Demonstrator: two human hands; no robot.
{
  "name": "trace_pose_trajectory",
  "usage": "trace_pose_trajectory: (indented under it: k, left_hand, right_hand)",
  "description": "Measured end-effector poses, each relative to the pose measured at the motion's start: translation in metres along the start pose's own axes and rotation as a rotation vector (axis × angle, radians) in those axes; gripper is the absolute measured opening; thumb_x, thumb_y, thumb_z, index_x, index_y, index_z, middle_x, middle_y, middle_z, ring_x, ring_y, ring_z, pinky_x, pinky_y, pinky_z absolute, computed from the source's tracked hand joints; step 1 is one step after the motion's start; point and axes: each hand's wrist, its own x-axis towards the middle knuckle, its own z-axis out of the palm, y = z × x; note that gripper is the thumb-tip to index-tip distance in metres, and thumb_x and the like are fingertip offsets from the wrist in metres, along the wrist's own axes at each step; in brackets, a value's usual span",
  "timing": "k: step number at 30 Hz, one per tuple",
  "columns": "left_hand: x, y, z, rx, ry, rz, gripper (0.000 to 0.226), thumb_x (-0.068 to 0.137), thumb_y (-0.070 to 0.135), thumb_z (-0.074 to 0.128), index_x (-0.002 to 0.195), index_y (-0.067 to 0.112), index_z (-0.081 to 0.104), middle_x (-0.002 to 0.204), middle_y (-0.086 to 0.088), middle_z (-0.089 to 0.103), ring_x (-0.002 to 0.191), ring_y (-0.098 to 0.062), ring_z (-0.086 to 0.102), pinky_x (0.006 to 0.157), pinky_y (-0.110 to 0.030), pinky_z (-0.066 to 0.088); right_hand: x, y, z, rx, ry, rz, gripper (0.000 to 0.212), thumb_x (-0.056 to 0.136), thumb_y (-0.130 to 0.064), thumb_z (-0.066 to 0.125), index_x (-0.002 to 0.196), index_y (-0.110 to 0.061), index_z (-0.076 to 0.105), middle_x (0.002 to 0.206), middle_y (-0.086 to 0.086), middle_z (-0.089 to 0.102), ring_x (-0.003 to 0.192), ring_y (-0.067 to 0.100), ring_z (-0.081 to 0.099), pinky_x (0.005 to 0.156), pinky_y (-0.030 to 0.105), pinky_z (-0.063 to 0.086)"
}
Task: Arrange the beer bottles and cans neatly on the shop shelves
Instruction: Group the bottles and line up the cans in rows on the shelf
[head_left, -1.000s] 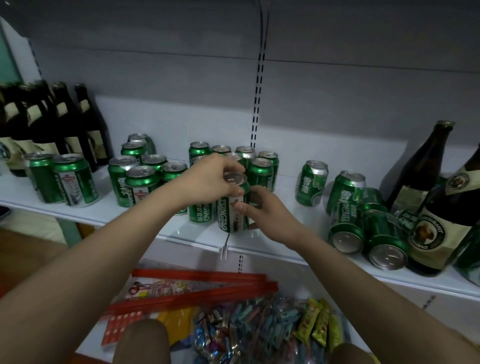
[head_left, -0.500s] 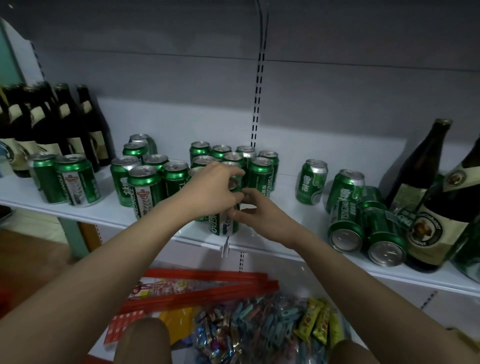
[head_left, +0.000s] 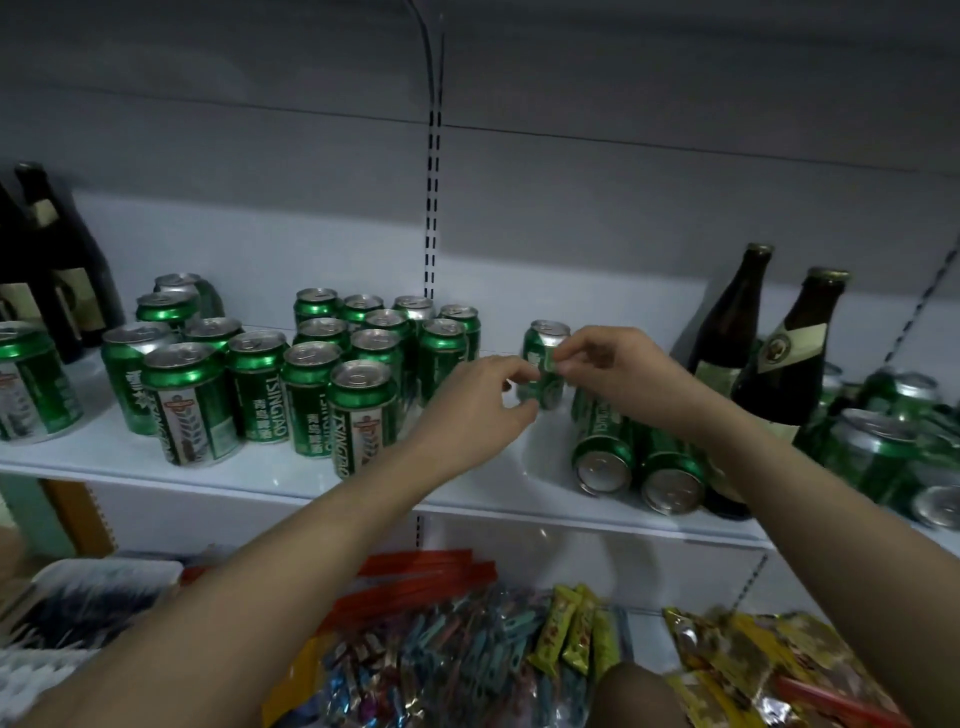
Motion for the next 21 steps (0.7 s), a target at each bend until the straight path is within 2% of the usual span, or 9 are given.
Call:
trace_pose_trajectory:
  k: [4, 9, 11, 14, 19, 21]
  left_hand:
    - [0.005, 0.011, 0.031, -0.103, -0.051, -0.028, 0.037, 0.087, 0.027, 0.07, 0.123, 0.019, 0.063, 0.122, 0.002, 0.065, 0.103, -0.013, 0.061, 0.089, -0.027, 0.049]
    - [0.006, 0.022, 0.062, -0.206, -0.077, -0.09, 0.047, 0.084, 0.036, 0.073, 0.126, 0.02, 0.059, 0.124, 0.003, 0.056, 0.101, -0.015, 0.059, 0.089, -0.035, 0.051]
    - [0.007, 0.025, 0.072, -0.228, -0.098, -0.108, 0.051, 0.083, 0.038, 0.075, 0.127, 0.02, 0.057, 0.121, 0.005, 0.052, 0.105, -0.017, 0.058, 0.091, -0.037, 0.051]
    - [0.008, 0.027, 0.082, -0.263, -0.124, -0.141, 0.057, 0.081, 0.039, 0.076, 0.13, 0.018, 0.055, 0.121, 0.003, 0.049, 0.109, -0.018, 0.055, 0.093, -0.036, 0.049]
    - [0.009, 0.025, 0.089, -0.335, -0.13, -0.213, 0.05, 0.081, 0.03, 0.076, 0.125, 0.018, 0.056, 0.119, 0.0, 0.05, 0.108, -0.02, 0.057, 0.093, -0.037, 0.05]
    - [0.011, 0.021, 0.088, -0.359, -0.111, -0.236, 0.044, 0.08, 0.026, 0.074, 0.121, 0.019, 0.059, 0.119, 0.0, 0.051, 0.107, -0.019, 0.057, 0.091, -0.034, 0.051]
  right_hand:
    - [-0.011, 0.017, -0.03, -0.287, -0.016, 0.006, 0.012, 0.094, -0.019, 0.064, 0.104, -0.021, 0.07, 0.099, -0.006, 0.07, 0.091, 0.013, 0.066, 0.083, 0.029, 0.054]
    - [-0.021, 0.024, -0.042, -0.551, -0.216, 0.015, 0.034, 0.092, -0.016, 0.067, 0.125, -0.023, 0.062, 0.126, -0.004, 0.062, 0.114, 0.015, 0.057, 0.097, 0.03, 0.046]
    - [-0.021, 0.025, -0.04, -0.597, -0.269, 0.013, 0.041, 0.09, -0.013, 0.067, 0.128, -0.027, 0.06, 0.132, -0.005, 0.059, 0.119, 0.016, 0.055, 0.102, 0.033, 0.046]
    - [-0.02, 0.026, -0.036, -0.616, -0.346, 0.042, 0.049, 0.087, -0.006, 0.064, 0.129, -0.031, 0.058, 0.132, -0.005, 0.059, 0.118, 0.019, 0.057, 0.099, 0.039, 0.049]
    - [-0.019, 0.025, -0.027, -0.598, -0.383, 0.041, 0.055, 0.087, 0.005, 0.053, 0.132, -0.026, 0.059, 0.133, -0.003, 0.061, 0.116, 0.017, 0.057, 0.097, 0.03, 0.047]
    - [-0.018, 0.026, -0.026, -0.582, -0.391, 0.037, 0.056, 0.086, 0.006, 0.052, 0.131, -0.026, 0.06, 0.131, -0.004, 0.062, 0.115, 0.016, 0.058, 0.097, 0.03, 0.047]
